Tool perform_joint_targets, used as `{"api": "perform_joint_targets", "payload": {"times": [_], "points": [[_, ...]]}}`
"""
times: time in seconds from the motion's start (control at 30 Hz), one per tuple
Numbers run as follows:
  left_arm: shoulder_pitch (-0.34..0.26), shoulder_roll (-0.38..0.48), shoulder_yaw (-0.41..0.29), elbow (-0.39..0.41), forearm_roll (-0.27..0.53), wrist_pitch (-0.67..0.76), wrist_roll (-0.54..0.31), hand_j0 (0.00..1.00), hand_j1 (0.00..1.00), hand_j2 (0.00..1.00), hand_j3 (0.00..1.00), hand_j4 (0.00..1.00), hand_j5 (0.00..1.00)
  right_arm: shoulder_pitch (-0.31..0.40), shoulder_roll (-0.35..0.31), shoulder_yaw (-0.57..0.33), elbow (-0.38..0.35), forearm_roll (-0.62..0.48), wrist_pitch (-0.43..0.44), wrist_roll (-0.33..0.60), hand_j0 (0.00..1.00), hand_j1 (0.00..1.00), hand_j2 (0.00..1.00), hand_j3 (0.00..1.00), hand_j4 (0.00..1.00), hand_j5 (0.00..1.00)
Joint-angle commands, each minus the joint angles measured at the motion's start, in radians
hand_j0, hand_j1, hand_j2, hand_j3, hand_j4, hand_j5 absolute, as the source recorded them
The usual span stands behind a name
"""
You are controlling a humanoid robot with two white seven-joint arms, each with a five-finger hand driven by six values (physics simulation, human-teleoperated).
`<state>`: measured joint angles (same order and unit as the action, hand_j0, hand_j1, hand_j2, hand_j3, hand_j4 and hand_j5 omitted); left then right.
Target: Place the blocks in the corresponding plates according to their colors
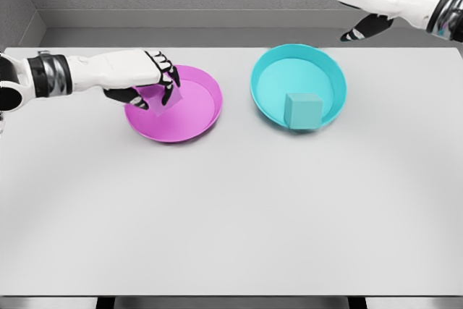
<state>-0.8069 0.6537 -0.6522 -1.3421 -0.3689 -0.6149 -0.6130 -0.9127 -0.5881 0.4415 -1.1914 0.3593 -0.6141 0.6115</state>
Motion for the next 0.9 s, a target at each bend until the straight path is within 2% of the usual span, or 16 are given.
{"api": "perform_joint_targets", "payload": {"times": [0.0, 0.07, 0.13, 0.27, 0.3, 0.33, 0.37, 0.47, 0.5, 0.57, 0.77, 0.87], "points": [[-0.003, -0.035, 0.003, 0.047, 0.005, 0.004, 0.002, 0.34, 0.34, 0.34, 0.34, 0.34, 0.34, 0.0, -0.019, -0.003, -0.004, -0.007, 0.003, -0.001, 1.0, 1.0, 1.0, 1.0, 1.0, 1.0], [-0.02, -0.086, -0.001, 0.103, 0.001, 0.004, 0.002, 0.35, 0.35, 0.35, 0.35, 0.35, 0.35, 0.005, -0.032, -0.026, -0.004, -0.008, 0.003, -0.001, 1.0, 1.0, 1.0, 1.0, 1.0, 1.0], [-0.025, -0.134, -0.003, 0.198, -0.001, 0.004, 0.002, 0.35, 0.35, 0.35, 0.35, 0.35, 0.35, 0.009, -0.039, -0.032, -0.005, -0.008, 0.003, -0.001, 1.0, 1.0, 1.0, 1.0, 1.0, 1.0], [-0.034, -0.161, -0.001, 0.216, -0.03, 0.004, 0.002, 0.38, 0.38, 0.38, 0.38, 0.38, 0.38, 0.032, -0.039, -0.029, -0.005, -0.007, 0.003, -0.001, 1.0, 1.0, 1.0, 1.0, 1.0, 1.0], [-0.034, -0.16, 0.0, 0.219, -0.03, 0.004, 0.002, 0.44, 0.44, 0.44, 0.44, 0.44, 0.44, 0.046, -0.044, -0.027, -0.005, -0.007, 0.003, -0.001, 1.0, 1.0, 1.0, 1.0, 1.0, 1.0], [-0.034, -0.158, 0.002, 0.23, -0.028, 0.004, 0.002, 0.55, 0.55, 0.55, 0.55, 0.55, 0.55, 0.058, -0.049, -0.027, -0.004, -0.007, 0.003, -0.001, 1.0, 1.0, 1.0, 1.0, 1.0, 1.0], [-0.034, -0.157, 0.003, 0.23, -0.027, 0.004, 0.002, 0.71, 0.71, 0.71, 0.71, 0.71, 0.71, 0.063, -0.056, -0.026, -0.002, -0.005, 0.003, -0.001, 1.0, 1.0, 1.0, 1.0, 1.0, 1.0], [-0.034, -0.154, 0.005, 0.239, -0.027, 0.004, 0.002, 0.93, 0.93, 0.93, 0.93, 0.93, 0.93, 0.087, -0.068, -0.023, -0.002, 0.004, 0.003, -0.001, 1.0, 1.0, 1.0, 1.0, 1.0, 1.0], [-0.034, -0.154, 0.005, 0.242, -0.027, 0.004, 0.002, 0.96, 0.96, 0.96, 0.96, 0.96, 0.96, 0.087, -0.068, -0.023, -0.002, 0.006, 0.003, -0.001, 1.0, 1.0, 1.0, 1.0, 1.0, 1.0], [-0.034, -0.152, 0.006, 0.247, -0.025, 0.004, 0.002, 1.0, 1.0, 1.0, 1.0, 1.0, 1.0, 0.094, -0.082, -0.023, 0.003, 0.007, 0.003, -0.001, 1.0, 1.0, 1.0, 1.0, 1.0, 1.0], [-0.029, -0.134, 0.042, 0.247, -0.002, 0.004, 0.002, 1.0, 1.0, 1.0, 1.0, 1.0, 1.0, 0.098, -0.084, -0.024, 0.003, 0.007, 0.003, -0.001, 1.0, 1.0, 1.0, 1.0, 1.0, 1.0], [0.003, -0.016, 0.046, 0.247, 0.189, 0.004, 0.002, 1.0, 1.0, 1.0, 1.0, 1.0, 1.0, 0.101, -0.084, -0.024, 0.003, 0.007, 0.003, -0.001, 1.0, 1.0, 1.0, 1.0, 1.0, 1.0]]}}
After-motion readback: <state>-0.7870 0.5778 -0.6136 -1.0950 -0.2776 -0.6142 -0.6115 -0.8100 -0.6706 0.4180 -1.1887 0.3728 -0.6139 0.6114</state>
